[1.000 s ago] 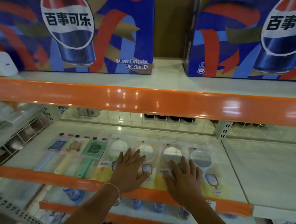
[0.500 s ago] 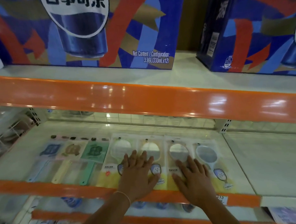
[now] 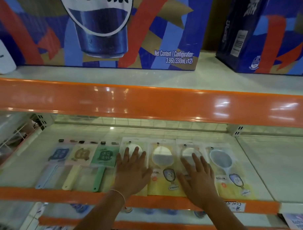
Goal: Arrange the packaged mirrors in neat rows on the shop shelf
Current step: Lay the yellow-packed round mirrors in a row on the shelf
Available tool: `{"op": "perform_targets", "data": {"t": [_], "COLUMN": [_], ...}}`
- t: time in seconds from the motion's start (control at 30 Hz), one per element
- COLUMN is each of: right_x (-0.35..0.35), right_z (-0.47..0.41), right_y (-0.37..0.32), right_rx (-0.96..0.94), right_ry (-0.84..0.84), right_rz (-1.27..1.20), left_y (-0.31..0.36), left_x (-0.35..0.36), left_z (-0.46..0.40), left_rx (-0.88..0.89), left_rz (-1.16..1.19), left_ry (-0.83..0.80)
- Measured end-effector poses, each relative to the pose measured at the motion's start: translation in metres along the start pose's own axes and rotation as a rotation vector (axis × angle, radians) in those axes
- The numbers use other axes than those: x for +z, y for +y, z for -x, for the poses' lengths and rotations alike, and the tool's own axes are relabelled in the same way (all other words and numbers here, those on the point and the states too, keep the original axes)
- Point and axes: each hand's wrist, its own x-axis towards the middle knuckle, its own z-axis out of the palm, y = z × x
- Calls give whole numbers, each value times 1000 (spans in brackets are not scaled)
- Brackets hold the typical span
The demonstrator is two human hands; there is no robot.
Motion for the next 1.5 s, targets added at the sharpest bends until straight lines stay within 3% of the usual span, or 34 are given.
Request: {"op": "perform_targets", "data": {"t": [0.37, 0.63, 0.8, 1.07, 1.5], "right_x": [25, 27, 29, 30, 28], "right_z": [-6, -4, -2, -1, 0], "right_y": [-35, -35, -35, -34, -36], "right_rx": [-16, -11, -16, -29, -22], "right_ry": [-154, -124, -67, -11, -40], "right_rz": [92, 96, 53, 46, 78], "left_y": [-3, -2, -22, -51, -47], "left_x": [15, 15, 5, -1, 3], "left_z": [3, 5, 8, 10, 11], "left_rx": [-33, -38, -17, -38, -25], "left_rz": [33, 24, 112, 35, 13], "left_ry": [29, 27, 124, 15, 26]}}
